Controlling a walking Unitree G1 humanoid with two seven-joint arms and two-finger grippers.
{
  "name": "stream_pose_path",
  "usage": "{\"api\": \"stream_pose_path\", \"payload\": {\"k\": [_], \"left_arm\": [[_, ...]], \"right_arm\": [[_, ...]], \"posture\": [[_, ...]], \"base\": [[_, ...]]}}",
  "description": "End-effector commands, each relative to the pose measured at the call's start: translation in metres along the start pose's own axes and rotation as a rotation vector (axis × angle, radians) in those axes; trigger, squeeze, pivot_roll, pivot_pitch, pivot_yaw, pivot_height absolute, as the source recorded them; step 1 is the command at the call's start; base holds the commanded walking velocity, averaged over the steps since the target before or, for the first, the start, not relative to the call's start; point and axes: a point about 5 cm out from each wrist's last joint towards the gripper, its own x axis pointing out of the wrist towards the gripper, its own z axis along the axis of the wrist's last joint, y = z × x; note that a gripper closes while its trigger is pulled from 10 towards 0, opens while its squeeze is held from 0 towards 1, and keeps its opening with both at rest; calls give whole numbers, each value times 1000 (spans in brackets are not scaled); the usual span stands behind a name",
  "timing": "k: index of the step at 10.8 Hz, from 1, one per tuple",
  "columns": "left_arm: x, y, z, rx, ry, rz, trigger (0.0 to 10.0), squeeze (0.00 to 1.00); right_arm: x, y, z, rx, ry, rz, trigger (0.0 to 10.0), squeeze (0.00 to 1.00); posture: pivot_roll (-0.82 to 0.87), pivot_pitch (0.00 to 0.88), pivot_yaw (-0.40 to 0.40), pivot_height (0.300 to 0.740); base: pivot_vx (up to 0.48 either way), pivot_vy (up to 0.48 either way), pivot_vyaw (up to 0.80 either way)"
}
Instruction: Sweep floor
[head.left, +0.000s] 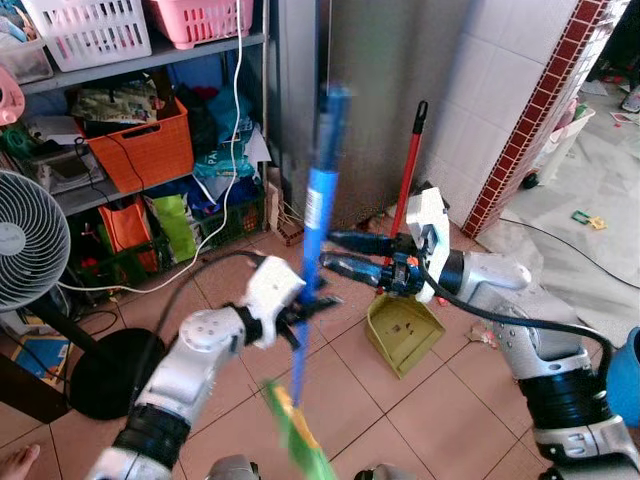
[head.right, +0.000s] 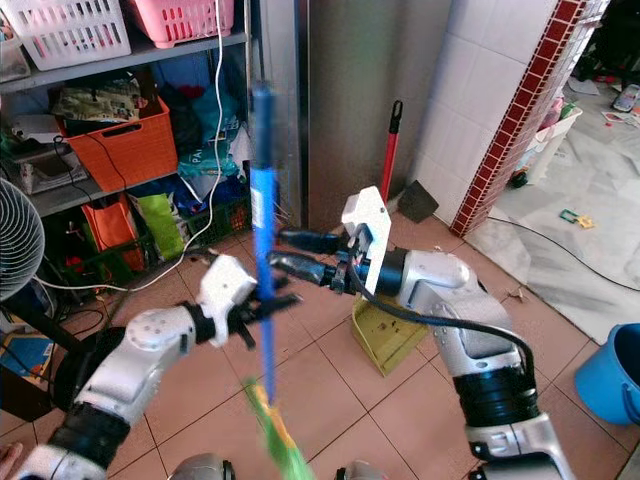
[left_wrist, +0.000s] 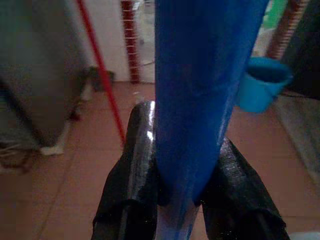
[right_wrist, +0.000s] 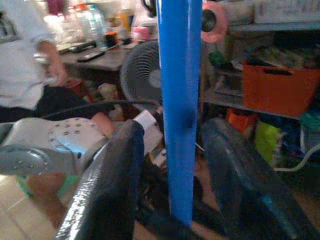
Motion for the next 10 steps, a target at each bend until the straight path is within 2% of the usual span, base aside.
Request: {"api": "stream_pose_path", "payload": {"k": [1, 2, 4, 5, 8, 10], "left_arm": [[4, 10, 17, 62, -67, 49, 0, 0], [6, 14, 18, 95, -62, 76, 0, 0], [12, 14, 17, 118, -55, 78, 0, 0], [17, 16, 19, 131, -67, 110, 0, 0], [20, 22, 14, 136, -61, 147, 0, 0], [20, 30, 12, 133, -56, 188, 0, 0]], "right_arm": [[-1, -3, -1, 5, -7, -86, 10000, 1000], [1, -5, -5, -2, -9, -163, 10000, 1000], [8, -6, -13, 46, -43, -286, 10000, 1000], [14, -13, -9, 107, -107, -420, 10000, 1000], [15, -10, 5, 140, -164, -382, 10000, 1000], [11, -9, 1, 111, -124, -385, 10000, 1000]], "posture": [[-25, 0, -40, 740], [-26, 0, -41, 740], [-29, 0, -38, 740], [-31, 0, -37, 740], [-35, 0, -34, 740], [-37, 0, -36, 740]], "base": [[0, 0, 0], [0, 0, 0], [0, 0, 0], [0, 0, 0], [0, 0, 0], [0, 0, 0]]}}
